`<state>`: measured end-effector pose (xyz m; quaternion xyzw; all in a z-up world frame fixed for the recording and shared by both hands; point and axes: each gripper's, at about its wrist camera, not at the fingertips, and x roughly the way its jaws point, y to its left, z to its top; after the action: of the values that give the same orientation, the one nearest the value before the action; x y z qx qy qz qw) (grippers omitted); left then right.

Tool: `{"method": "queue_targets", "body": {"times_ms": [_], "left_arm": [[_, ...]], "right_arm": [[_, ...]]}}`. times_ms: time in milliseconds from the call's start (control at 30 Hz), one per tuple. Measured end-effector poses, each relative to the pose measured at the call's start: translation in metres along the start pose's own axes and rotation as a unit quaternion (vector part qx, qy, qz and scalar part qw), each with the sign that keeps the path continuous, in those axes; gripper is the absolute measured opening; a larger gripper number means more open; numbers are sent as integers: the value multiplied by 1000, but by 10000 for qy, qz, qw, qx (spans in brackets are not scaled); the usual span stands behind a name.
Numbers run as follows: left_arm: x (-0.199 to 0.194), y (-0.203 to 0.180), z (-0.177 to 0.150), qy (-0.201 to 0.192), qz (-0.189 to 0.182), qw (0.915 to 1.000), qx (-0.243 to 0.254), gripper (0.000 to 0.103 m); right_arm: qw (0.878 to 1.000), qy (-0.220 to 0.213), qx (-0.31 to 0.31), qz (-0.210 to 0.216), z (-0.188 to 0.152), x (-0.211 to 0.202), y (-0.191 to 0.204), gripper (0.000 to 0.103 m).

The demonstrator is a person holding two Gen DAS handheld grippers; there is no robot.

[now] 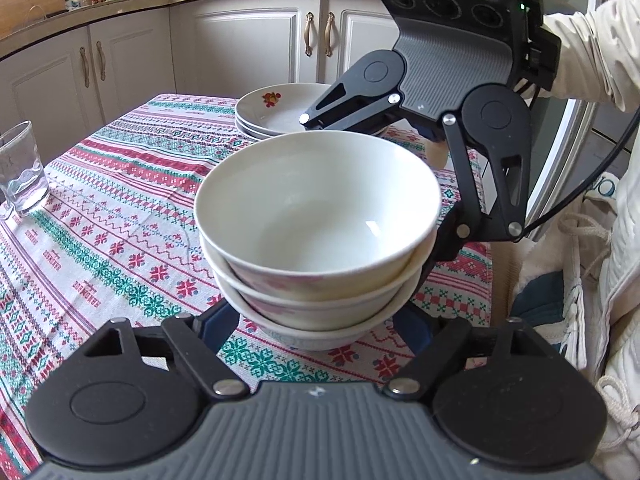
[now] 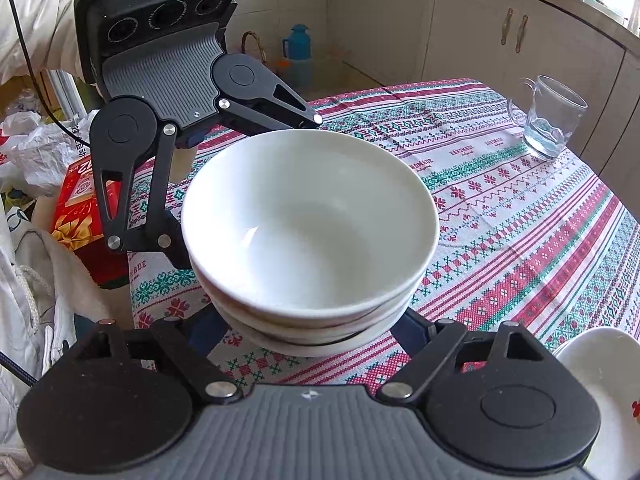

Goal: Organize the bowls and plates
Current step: 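Lift and carry the bowl stack with both tools over the plate stack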

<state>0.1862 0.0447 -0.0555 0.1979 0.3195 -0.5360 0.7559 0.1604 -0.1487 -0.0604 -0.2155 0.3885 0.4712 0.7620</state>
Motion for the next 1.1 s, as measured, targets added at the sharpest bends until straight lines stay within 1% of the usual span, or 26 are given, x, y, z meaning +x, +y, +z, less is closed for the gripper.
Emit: {"method": "queue_targets", "body": {"times_ms": [300,600,800,1100], "left_arm": [[-4,-9,16,-23,83,10000,-21,83],[2,-20,49,-24,69,10000,-14,83],[22,-19,82,-100,-15,9998,176,83],[77,-2,135,-194,-223,9983,505,83]], "right_arm": [[10000,-64,53,2,-1,-16,1,90],[9998,-161,-11,-122,-8,-49,-4,90],[9991,-243,21,-332,-20,-79,-20,90],[9966,-200,144,-792,-45,-111,-64,90]]}}
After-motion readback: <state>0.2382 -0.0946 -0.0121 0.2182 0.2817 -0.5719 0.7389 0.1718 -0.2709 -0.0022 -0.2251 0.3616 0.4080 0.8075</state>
